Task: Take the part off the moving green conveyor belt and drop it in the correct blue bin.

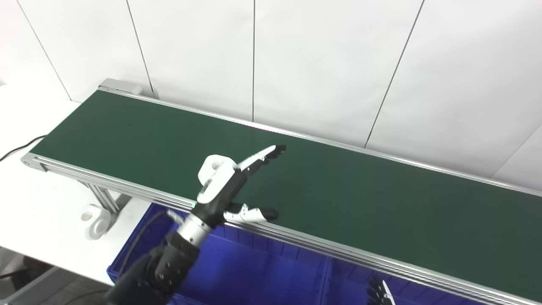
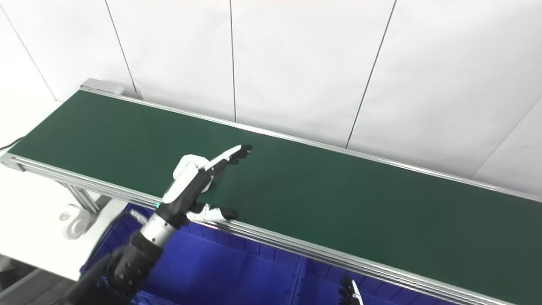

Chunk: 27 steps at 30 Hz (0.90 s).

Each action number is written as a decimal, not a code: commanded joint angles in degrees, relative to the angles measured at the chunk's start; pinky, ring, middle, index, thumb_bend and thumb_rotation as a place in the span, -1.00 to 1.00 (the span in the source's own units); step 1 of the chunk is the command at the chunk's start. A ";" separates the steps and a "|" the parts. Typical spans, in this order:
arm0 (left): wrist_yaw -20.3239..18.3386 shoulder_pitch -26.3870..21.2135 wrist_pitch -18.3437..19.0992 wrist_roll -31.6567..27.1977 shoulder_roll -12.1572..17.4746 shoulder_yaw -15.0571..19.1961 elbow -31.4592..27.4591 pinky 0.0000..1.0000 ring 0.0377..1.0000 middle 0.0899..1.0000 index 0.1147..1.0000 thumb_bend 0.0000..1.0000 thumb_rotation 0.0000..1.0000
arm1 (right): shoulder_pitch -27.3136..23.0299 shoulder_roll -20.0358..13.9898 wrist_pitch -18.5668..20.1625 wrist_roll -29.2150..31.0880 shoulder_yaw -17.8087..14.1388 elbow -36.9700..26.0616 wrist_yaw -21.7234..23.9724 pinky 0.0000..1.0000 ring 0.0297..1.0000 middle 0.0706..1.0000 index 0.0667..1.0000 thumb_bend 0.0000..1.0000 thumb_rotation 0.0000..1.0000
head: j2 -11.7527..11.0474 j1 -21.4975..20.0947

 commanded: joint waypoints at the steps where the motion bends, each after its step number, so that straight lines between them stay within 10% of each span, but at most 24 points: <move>1: -1.28 -2.54 1.02 0.49 2.10 1.65 -0.29 0.64 0.76 0.81 0.81 0.39 0.85 | -0.63 0.18 -3.33 0.19 0.29 -0.68 -1.16 0.66 0.80 0.85 0.90 0.63 0.90 | -0.03 -0.01; 9: -5.63 -7.39 5.56 3.98 6.79 3.98 4.85 0.68 0.82 0.87 0.86 0.44 0.79 | -1.07 -0.47 -3.32 -1.30 1.90 -0.44 -4.04 0.64 0.77 0.83 0.89 0.61 0.92 | -0.13 0.11; 12: -6.39 -9.13 7.60 7.52 8.46 4.01 6.19 0.67 0.82 0.88 0.88 0.39 0.44 | -1.20 -0.92 -3.32 -1.44 2.59 -0.56 -4.75 0.65 0.77 0.82 0.89 0.59 0.91 | -0.15 0.17; 14: -6.79 -10.22 8.38 8.77 9.47 3.77 7.27 0.64 0.81 0.87 0.89 0.44 -0.29 | -1.21 -1.12 -3.32 -1.23 2.82 -0.62 -4.67 0.64 0.76 0.83 0.90 0.62 0.91 | -0.14 0.12; 27: -11.69 -14.31 13.20 12.42 11.81 1.46 11.98 0.69 0.84 0.89 0.94 0.72 -0.84 | -1.38 -1.61 -3.31 1.08 3.58 -0.75 -4.16 0.68 0.78 0.84 0.91 0.60 0.84 | -0.13 0.11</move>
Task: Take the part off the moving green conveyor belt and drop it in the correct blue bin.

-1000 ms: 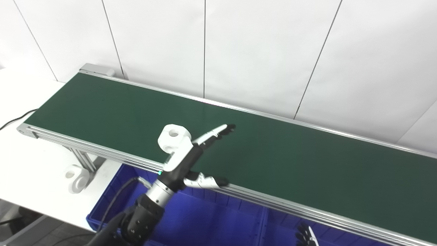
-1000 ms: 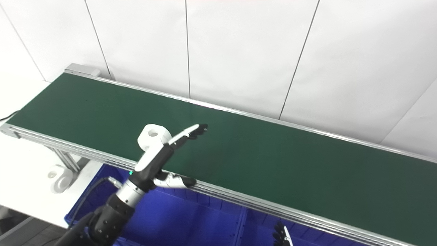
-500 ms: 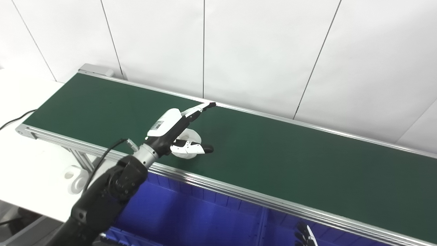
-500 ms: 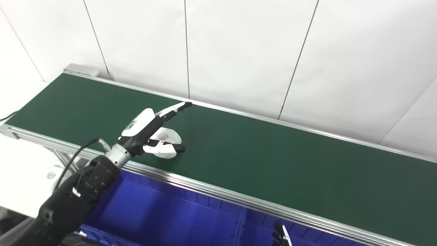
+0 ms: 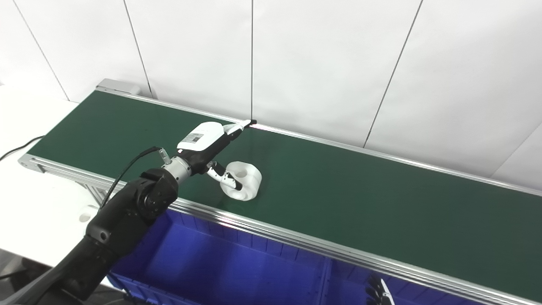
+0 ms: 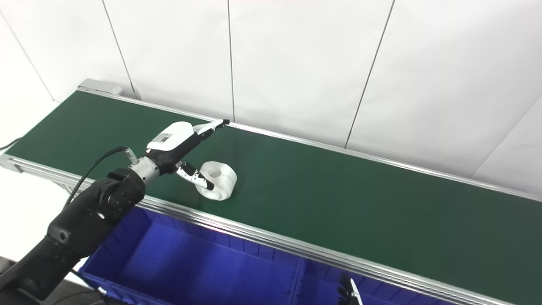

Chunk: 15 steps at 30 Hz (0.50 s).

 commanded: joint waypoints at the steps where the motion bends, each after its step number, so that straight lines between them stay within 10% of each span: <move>1: -0.05 -3.09 0.29 -0.14 1.57 -0.07 0.52 0.70 0.84 0.89 0.93 0.72 -0.85 | -0.73 -0.10 -3.31 0.85 0.15 -1.15 0.02 0.68 0.78 0.84 0.91 0.60 0.84 | 0.05 0.03; 15: -2.06 -5.81 1.00 -6.75 -4.43 -2.63 8.96 0.61 0.78 0.88 0.90 0.82 -0.92 | 0.01 0.26 -3.31 0.86 0.05 -1.85 -0.32 0.64 0.78 0.84 0.90 0.62 0.85 | 0.61 -0.18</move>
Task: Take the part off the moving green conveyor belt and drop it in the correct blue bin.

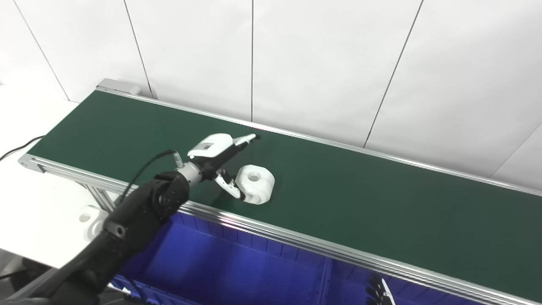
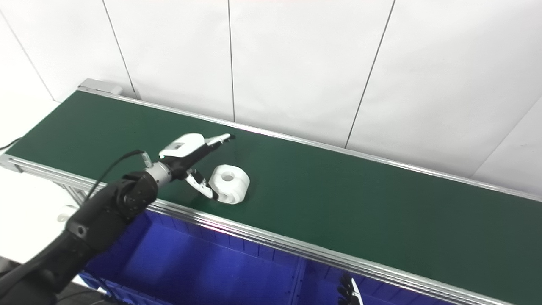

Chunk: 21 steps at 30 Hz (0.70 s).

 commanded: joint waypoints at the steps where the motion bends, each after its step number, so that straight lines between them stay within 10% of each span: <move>1: 1.13 -2.50 -1.15 -2.95 -0.66 0.91 0.78 0.62 0.78 0.88 0.89 0.81 -0.91 | 0.04 0.29 -3.32 0.21 -0.12 -1.99 -0.30 0.63 0.78 0.84 0.90 0.61 0.85 | 0.26 0.05; 12: 6.36 -3.96 -5.72 -9.16 -8.73 0.97 12.00 0.59 0.71 0.75 0.77 0.73 -0.73 | 1.04 0.91 -3.30 0.59 -0.46 -3.35 -0.31 0.65 0.77 0.82 0.88 0.57 0.80 | 0.94 -0.34; 14: 9.67 -4.31 -8.92 -8.83 -9.73 0.86 15.05 0.15 0.32 0.63 0.64 0.65 -0.82 | 1.27 1.07 -3.29 0.76 -0.55 -3.69 -0.11 0.65 0.76 0.82 0.88 0.55 0.79 | 1.14 -0.48; 17: 15.19 -4.64 -13.67 -6.88 -10.40 0.34 18.46 0.02 0.00 0.09 0.05 0.16 -0.98 | 1.52 1.26 -3.31 0.71 -0.74 -3.89 0.19 0.65 0.77 0.83 0.88 0.55 0.80 | 1.26 -0.54; 21: 20.47 -4.72 -12.80 -2.11 -10.41 -1.18 18.83 -0.15 -0.21 -0.06 -0.08 0.00 -1.00 | 1.55 1.37 -3.33 0.73 -0.73 -4.05 0.37 0.67 0.78 0.83 0.89 0.53 0.80 | 1.10 -0.39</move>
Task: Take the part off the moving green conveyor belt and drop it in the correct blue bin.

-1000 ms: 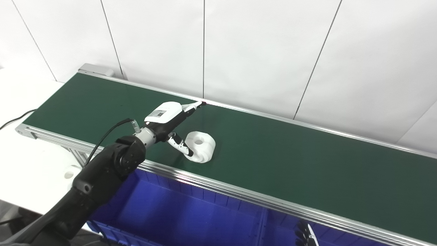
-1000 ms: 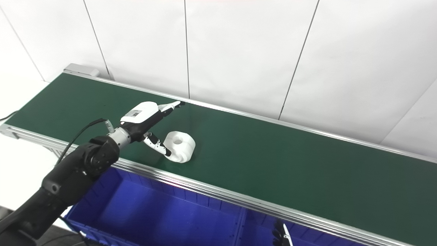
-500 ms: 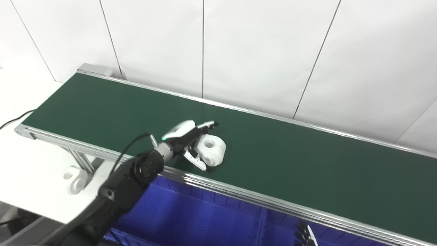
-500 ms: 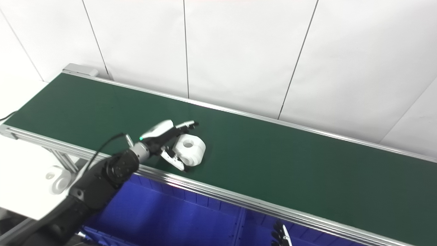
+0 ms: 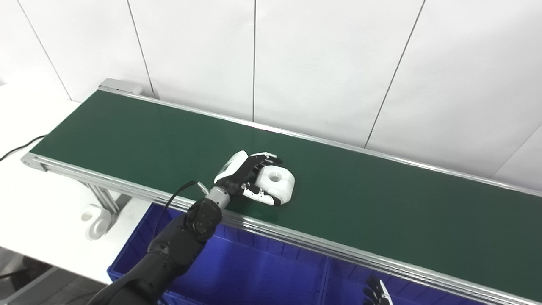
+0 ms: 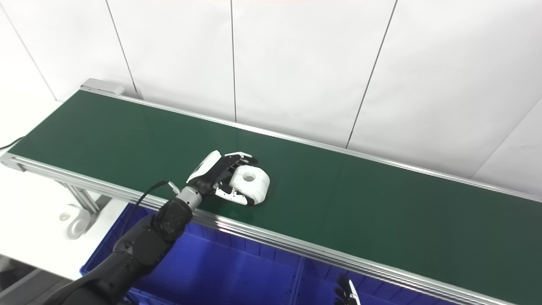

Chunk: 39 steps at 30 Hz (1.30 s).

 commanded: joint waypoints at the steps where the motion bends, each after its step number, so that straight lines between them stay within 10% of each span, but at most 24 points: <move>1: 2.02 -0.86 0.58 3.53 0.76 -1.41 -0.34 -0.15 -0.22 -0.05 -0.09 0.00 -1.00 | -0.31 0.38 -3.32 0.28 -0.38 -1.81 0.36 0.67 0.79 0.83 0.89 0.52 0.80 | 0.04 0.15; 15: 5.73 2.66 -3.04 6.03 3.46 -1.61 -10.03 -0.31 -0.32 -0.15 -0.02 -0.02 -1.00 | -0.79 0.64 -3.31 -0.35 -0.20 -1.10 -0.74 0.61 0.75 0.81 0.87 0.53 0.77 | 0.81 -1.29; 29: 2.97 19.53 -9.73 -4.14 1.92 3.65 -27.32 -0.29 -0.28 -0.12 -0.03 -0.01 -1.00 | 1.47 2.45 -2.46 -2.92 -1.59 -6.23 1.54 0.62 0.73 0.80 0.86 0.51 0.66 | 11.00 -19.59; 39: 14.55 25.01 -10.17 0.67 4.59 -5.93 -21.62 -0.12 -0.20 -0.06 -0.11 0.00 -1.00 | 2.10 5.29 2.99 -7.37 -3.30 -11.16 3.58 0.67 0.75 0.81 0.89 0.56 0.81 | 15.43 -23.24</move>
